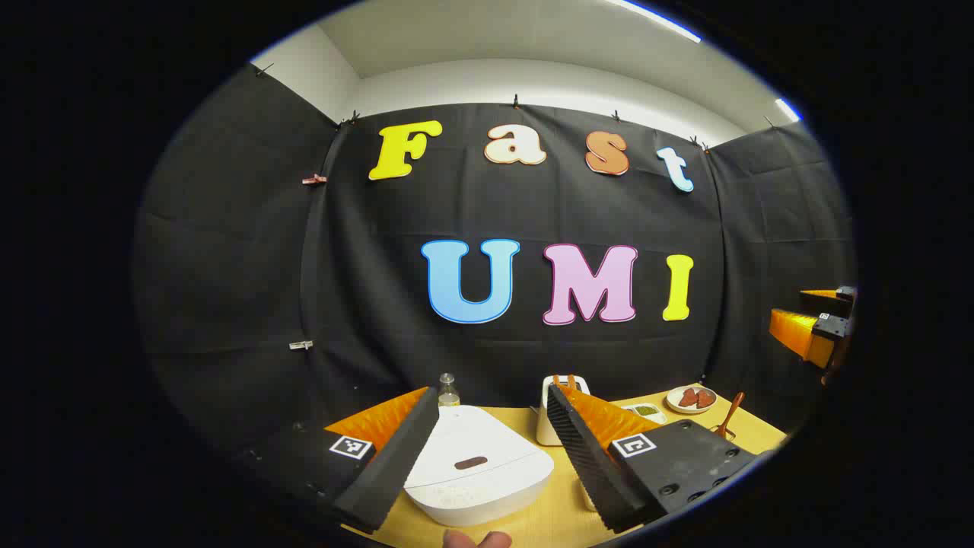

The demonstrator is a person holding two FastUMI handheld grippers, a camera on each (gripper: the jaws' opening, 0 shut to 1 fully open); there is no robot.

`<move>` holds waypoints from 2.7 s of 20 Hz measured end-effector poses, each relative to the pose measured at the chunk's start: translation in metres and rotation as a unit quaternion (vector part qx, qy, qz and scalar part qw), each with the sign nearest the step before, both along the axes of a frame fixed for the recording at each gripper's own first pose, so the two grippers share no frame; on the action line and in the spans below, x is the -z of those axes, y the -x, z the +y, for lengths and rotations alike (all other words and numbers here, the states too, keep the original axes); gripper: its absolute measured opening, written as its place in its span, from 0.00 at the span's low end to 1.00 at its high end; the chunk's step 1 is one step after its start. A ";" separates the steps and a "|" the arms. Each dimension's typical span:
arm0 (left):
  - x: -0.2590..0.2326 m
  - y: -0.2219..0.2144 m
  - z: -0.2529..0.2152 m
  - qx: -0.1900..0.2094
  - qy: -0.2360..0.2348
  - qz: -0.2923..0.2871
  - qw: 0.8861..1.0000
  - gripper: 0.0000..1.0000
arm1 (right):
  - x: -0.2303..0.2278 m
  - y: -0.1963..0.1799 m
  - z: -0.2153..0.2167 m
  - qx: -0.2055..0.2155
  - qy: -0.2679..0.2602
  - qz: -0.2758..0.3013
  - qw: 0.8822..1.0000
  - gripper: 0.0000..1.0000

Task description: Close the left gripper, press the button to open the rice cooker; take a wooden spoon from the chopstick holder with the right hand, scoop a spoonful of rice and pour it into the rice cooker, then put the wooden spoon back into the chopstick holder.

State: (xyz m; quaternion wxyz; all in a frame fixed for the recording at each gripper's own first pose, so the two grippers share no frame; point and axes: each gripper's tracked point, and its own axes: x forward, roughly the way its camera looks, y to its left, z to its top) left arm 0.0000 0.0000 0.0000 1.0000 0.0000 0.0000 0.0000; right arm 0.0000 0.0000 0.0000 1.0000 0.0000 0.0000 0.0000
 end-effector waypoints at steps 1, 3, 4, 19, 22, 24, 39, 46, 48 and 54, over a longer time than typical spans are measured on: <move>-0.001 -0.001 0.001 0.000 -0.001 0.000 1.000 1.00 | 0.001 0.000 0.000 0.000 -0.001 0.000 1.000 0.97; 0.000 0.000 0.002 -0.001 -0.003 0.000 1.000 0.99 | 0.002 -0.001 0.001 0.001 -0.002 0.002 1.000 0.97; 0.001 -0.001 0.002 -0.001 -0.004 0.001 1.000 0.99 | 0.002 -0.001 0.000 0.003 -0.003 0.002 1.000 0.98; -0.001 -0.011 0.006 0.002 -0.008 -0.003 1.000 0.99 | 0.006 -0.008 -0.005 0.010 0.000 0.008 1.000 0.97; -0.007 -0.015 0.008 0.012 -0.003 -0.014 1.000 0.66 | 0.008 -0.011 -0.005 0.011 0.002 0.010 1.000 0.98; -0.002 -0.018 -0.002 0.049 -0.002 -0.001 0.999 0.02 | 0.011 -0.012 -0.007 0.013 0.005 0.012 1.000 0.98; 0.178 -0.112 0.033 0.151 0.109 0.338 0.923 0.07 | 0.031 -0.016 -0.027 0.046 0.012 0.034 0.998 0.98; 0.196 -0.130 0.028 0.154 0.090 0.370 0.912 0.07 | 0.036 -0.013 -0.042 0.066 0.010 0.039 0.997 0.98; 0.203 -0.132 0.027 0.155 0.086 0.379 0.908 0.07 | 0.037 -0.013 -0.042 0.067 0.010 0.040 0.997 0.98; 0.216 -0.130 0.025 0.158 0.097 0.404 0.896 0.07 | 0.038 -0.016 -0.043 0.069 0.009 0.041 0.997 0.98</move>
